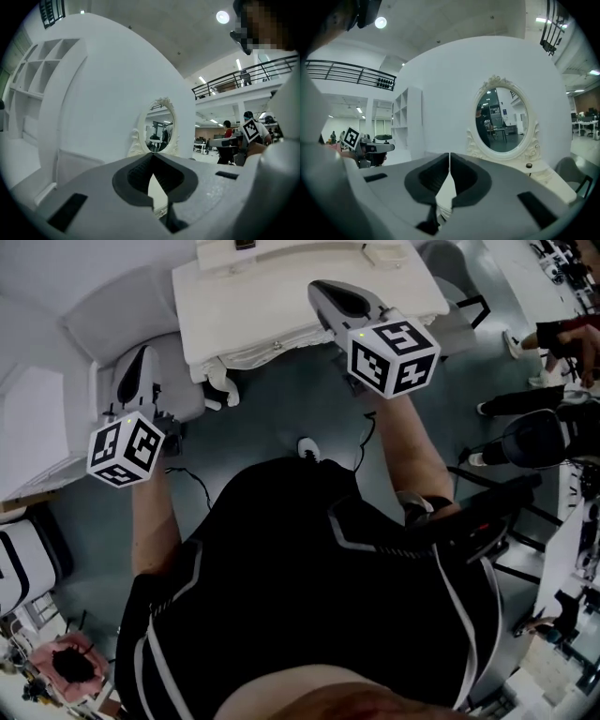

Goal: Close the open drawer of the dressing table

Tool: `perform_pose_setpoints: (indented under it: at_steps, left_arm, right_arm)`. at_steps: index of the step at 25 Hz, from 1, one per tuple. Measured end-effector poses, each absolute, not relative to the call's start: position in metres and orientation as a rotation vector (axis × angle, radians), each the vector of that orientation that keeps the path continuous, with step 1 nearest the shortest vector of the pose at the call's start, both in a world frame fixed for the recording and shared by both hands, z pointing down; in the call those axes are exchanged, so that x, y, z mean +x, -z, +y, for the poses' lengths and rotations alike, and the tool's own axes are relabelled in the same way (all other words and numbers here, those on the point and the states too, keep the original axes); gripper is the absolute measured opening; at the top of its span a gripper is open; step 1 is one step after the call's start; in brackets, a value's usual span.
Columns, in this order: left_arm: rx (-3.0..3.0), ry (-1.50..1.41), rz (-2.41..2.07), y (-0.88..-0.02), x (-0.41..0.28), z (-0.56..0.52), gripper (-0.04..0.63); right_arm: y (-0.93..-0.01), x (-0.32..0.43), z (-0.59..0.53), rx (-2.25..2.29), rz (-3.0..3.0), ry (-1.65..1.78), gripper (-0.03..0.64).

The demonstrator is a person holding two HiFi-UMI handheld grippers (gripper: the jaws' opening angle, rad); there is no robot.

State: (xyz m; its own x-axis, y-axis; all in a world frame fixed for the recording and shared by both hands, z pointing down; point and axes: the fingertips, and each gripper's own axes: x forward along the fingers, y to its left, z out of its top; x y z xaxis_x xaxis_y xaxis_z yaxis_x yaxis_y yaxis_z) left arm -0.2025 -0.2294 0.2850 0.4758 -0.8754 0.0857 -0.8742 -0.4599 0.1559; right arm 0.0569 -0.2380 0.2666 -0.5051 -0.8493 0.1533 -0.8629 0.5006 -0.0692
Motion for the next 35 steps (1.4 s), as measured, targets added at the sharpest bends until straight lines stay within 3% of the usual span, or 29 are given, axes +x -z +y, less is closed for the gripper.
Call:
perform_pose_setpoints:
  at_steps: [14, 35]
  left_arm:
    - [2.591, 0.129, -1.680, -0.237, -0.221, -0.223, 0.005]
    - [2.586, 0.057, -1.639, -0.238, -0.221, -0.224, 0.005]
  right_arm:
    - [-0.214, 0.057, -0.223, 1.582, -2.655, -0.048, 0.003]
    - [-0.223, 0.058, -0.227, 1.605, -2.618, -0.077, 0.003]
